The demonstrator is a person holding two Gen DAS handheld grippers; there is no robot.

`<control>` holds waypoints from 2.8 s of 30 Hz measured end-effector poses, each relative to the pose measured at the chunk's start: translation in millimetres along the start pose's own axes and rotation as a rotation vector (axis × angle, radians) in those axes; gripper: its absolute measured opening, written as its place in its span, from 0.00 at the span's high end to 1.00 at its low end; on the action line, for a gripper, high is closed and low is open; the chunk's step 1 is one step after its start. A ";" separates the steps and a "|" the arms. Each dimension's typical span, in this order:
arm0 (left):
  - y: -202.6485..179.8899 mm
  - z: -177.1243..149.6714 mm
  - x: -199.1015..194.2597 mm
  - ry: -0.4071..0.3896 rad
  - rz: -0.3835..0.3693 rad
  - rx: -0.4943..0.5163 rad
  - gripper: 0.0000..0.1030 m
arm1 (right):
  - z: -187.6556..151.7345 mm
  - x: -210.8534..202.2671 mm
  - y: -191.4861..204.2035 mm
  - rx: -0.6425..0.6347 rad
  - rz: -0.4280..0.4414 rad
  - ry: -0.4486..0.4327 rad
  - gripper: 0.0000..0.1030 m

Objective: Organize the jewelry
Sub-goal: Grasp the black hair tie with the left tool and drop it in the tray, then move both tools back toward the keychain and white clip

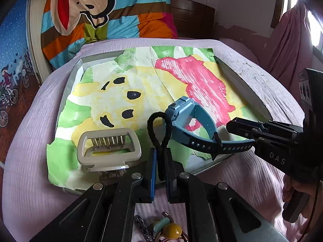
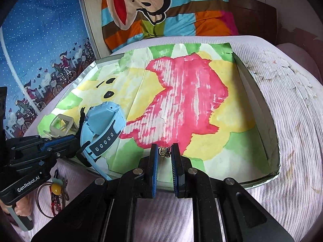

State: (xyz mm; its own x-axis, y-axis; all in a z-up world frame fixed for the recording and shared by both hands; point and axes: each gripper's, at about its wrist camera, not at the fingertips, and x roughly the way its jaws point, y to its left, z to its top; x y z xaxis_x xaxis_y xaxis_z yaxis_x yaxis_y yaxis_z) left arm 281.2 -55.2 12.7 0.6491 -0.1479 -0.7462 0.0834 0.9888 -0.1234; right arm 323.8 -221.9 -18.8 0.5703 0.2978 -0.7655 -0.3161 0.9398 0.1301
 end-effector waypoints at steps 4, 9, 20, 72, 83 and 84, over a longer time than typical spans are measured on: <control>3.9 -1.3 -1.8 -0.013 0.004 -0.017 0.86 | 0.8 0.6 -0.1 -0.006 0.001 0.013 0.88; 9.1 -4.9 -11.6 -0.048 -0.016 -0.041 0.75 | -4.3 -12.3 -2.3 -0.002 0.003 -0.051 0.70; -2.2 -29.3 -57.8 -0.227 0.009 0.008 0.40 | -36.3 -86.5 -3.7 0.031 -0.022 -0.343 0.41; 56.1 -120.0 -122.0 -0.290 -0.071 -0.036 0.02 | -147.1 -122.1 59.4 -0.110 0.022 -0.285 0.02; 46.6 -102.8 -92.5 -0.218 -0.199 -0.084 0.30 | -134.9 -80.3 57.4 -0.149 0.038 -0.145 0.40; 44.2 -102.4 -90.1 -0.211 -0.206 -0.078 0.33 | -133.3 -78.6 59.2 -0.159 0.039 -0.138 0.42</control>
State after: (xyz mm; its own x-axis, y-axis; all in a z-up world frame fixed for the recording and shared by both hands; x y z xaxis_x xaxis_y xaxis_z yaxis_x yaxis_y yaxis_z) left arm 148.9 0.0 7.5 0.7678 -0.3300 -0.5492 0.1761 0.9329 -0.3142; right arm 159.1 -212.0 -34.9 0.6503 0.3637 -0.6669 -0.4496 0.8920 0.0480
